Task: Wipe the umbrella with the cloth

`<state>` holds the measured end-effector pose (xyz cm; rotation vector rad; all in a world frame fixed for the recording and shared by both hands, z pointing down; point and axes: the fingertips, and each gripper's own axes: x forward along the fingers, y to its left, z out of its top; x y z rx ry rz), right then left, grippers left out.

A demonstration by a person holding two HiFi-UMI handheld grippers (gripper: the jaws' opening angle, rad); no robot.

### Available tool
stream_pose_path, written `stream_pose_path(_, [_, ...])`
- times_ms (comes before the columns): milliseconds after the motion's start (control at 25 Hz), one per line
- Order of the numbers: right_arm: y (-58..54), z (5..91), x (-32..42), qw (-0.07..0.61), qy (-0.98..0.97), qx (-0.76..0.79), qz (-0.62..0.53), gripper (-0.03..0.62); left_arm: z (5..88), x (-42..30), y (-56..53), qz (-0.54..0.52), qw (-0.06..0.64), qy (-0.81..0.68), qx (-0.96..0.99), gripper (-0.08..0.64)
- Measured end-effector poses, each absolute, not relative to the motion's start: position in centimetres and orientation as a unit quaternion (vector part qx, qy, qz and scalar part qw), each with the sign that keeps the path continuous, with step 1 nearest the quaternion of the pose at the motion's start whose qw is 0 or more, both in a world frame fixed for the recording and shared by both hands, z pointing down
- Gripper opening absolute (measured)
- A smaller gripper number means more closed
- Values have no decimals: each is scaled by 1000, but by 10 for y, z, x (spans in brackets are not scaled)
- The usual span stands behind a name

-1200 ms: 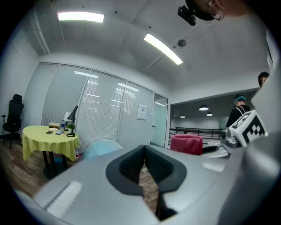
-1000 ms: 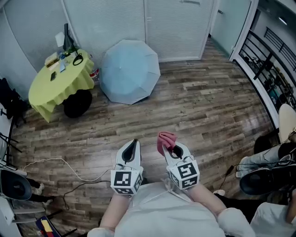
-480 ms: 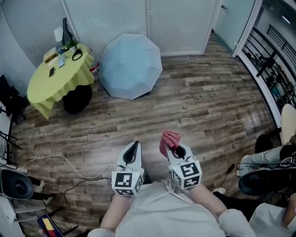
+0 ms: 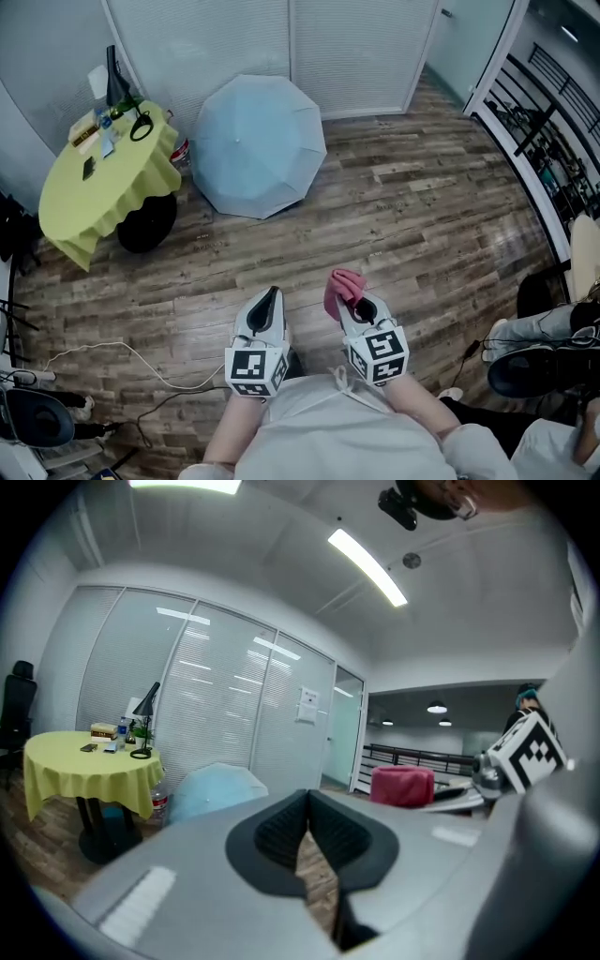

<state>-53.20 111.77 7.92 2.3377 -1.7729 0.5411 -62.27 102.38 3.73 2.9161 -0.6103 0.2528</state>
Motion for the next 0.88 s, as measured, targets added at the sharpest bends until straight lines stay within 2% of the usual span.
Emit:
stream_pose_path(480, [897,82,-484,92,-593,777,191,52,41,-595,776,84,111,-237,961,6])
stream_pose_path(880, [793,96,-428,98,-606,763,201,54,76,-556,681,103,151,-270,945,8])
